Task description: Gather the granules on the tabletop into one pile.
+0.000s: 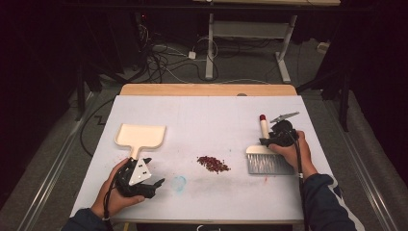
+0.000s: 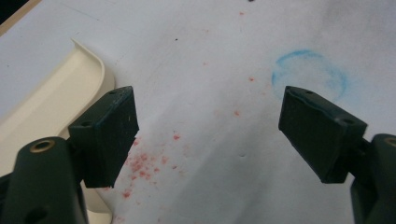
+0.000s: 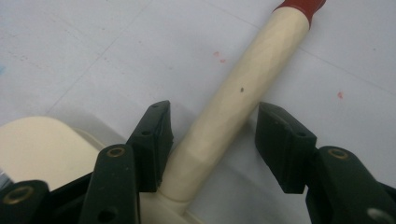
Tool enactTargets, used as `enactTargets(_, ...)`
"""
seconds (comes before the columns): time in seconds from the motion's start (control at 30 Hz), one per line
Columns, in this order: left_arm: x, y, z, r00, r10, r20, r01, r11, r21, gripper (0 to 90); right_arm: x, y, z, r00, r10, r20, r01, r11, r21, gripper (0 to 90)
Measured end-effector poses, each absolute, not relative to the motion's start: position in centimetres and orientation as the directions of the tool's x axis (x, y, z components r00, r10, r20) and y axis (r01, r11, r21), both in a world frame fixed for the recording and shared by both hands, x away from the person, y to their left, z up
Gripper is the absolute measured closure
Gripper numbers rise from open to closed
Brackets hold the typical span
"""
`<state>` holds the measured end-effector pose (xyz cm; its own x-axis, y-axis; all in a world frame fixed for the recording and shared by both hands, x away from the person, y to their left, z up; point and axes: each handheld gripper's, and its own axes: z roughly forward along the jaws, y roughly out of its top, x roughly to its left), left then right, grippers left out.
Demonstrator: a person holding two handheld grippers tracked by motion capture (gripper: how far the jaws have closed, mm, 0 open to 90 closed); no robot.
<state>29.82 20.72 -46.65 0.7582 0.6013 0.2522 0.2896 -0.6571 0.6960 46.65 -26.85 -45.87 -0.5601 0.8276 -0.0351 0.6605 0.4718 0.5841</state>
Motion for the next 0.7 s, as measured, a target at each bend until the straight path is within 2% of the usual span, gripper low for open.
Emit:
enactTargets(0.3, 29.8, 20.7, -46.6, 0.759, 0.600, 0.255, 0.286, -0.658, 0.696, 18.9, 46.8, -26.6, -45.8, -0.553, 0.831, -0.060, 0.649, 0.475, 0.595, 45.7)
enactTargets(0.5, 29.8, 20.7, -46.5, 0.754, 0.603, 0.260, 0.282, -0.655, 0.701, 18.9, 46.0, -27.3, -43.9, -0.534, 0.844, -0.050, 0.576, 0.406, 0.709, 40.0)
enactTargets(0.7, 29.7, 20.8, -46.4, 0.751, 0.607, 0.261, 0.283, -0.652, 0.703, 18.9, 44.0, -27.6, -41.3, -0.556, 0.828, -0.074, 0.442, 0.370, 0.817, 37.1)
